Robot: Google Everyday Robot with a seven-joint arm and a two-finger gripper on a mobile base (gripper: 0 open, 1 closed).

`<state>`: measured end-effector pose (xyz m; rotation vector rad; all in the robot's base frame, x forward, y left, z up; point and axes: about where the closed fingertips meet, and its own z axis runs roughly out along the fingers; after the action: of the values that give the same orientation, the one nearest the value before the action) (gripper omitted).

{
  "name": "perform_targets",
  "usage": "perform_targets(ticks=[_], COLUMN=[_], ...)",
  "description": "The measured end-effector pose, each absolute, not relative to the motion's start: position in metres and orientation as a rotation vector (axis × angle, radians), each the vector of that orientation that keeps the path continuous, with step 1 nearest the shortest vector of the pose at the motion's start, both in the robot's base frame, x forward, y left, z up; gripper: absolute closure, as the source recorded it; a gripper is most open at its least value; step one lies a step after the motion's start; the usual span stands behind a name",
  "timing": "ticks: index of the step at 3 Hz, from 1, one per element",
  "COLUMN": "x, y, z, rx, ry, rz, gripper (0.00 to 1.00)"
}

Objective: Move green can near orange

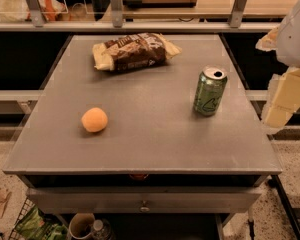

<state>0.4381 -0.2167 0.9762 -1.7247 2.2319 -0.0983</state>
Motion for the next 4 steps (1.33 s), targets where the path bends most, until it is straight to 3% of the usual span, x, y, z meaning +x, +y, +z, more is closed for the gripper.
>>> perform_targets(ticks=[2, 4], x=[0.442, 0.445], y=[-0.223, -0.28], z=[0.979, 0.968], rx=[-1.649, -1.176], ry=[2.258, 2.28], rz=[-0.122, -0.053], gripper=[0.0, 0.0])
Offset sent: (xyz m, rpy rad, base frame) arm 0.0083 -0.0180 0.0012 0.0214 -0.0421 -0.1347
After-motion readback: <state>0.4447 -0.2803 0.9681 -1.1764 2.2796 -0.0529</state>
